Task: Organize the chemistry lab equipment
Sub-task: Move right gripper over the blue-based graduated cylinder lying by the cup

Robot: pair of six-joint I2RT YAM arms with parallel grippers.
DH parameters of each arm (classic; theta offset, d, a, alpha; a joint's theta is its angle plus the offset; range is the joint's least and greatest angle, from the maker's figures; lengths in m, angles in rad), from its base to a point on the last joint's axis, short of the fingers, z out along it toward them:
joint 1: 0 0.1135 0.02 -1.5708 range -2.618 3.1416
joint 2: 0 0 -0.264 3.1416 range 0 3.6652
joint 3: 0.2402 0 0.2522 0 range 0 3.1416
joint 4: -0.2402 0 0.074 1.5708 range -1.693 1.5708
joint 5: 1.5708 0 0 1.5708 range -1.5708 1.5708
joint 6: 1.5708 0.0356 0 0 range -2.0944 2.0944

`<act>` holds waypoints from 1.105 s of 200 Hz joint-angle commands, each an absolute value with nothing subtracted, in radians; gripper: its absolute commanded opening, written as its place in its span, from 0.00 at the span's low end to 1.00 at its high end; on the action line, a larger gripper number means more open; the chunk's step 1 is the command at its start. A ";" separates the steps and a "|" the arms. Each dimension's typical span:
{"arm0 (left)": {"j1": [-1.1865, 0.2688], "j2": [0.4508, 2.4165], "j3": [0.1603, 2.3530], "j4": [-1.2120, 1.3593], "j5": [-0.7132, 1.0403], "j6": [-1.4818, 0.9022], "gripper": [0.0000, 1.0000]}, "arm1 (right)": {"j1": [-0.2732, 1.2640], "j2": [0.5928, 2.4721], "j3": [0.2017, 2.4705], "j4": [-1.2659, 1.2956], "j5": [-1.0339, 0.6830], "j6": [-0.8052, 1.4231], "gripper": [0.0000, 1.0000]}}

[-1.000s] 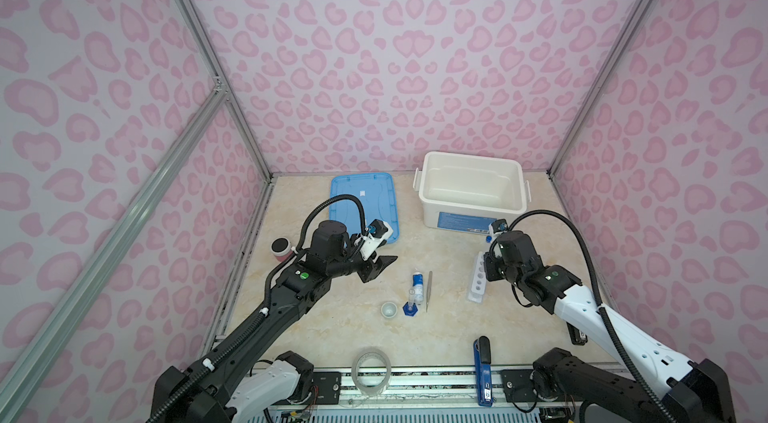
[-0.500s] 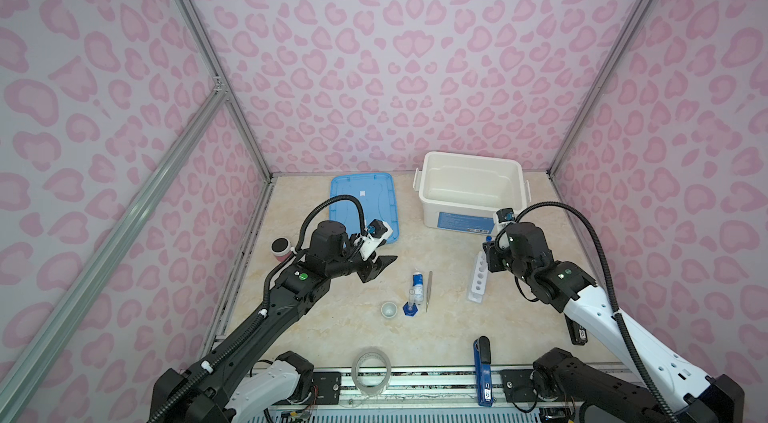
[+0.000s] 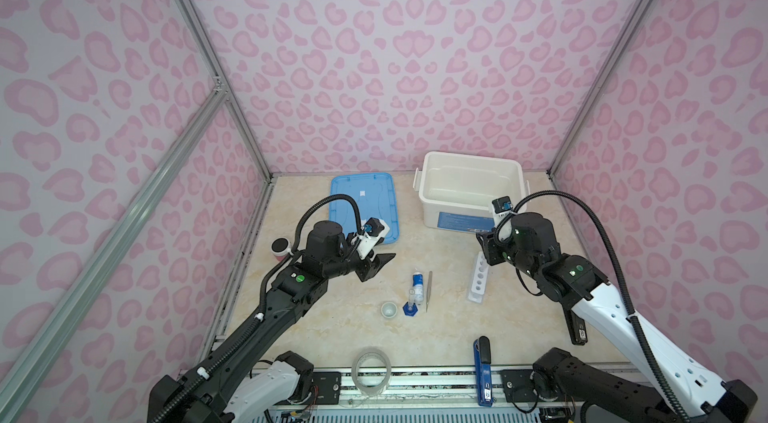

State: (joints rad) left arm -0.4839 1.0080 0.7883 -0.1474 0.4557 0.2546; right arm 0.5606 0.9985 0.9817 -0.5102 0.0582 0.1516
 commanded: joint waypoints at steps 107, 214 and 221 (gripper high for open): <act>-0.388 0.935 0.757 -0.086 0.615 0.153 0.54 | 0.752 1.005 0.767 -0.301 -0.044 0.061 0.54; -0.384 0.939 0.749 -0.097 0.655 0.163 0.54 | 0.909 0.990 0.475 0.100 0.058 0.130 0.55; -0.384 0.940 0.749 -0.095 0.655 0.163 0.54 | 0.918 0.990 0.455 0.135 0.060 0.129 0.55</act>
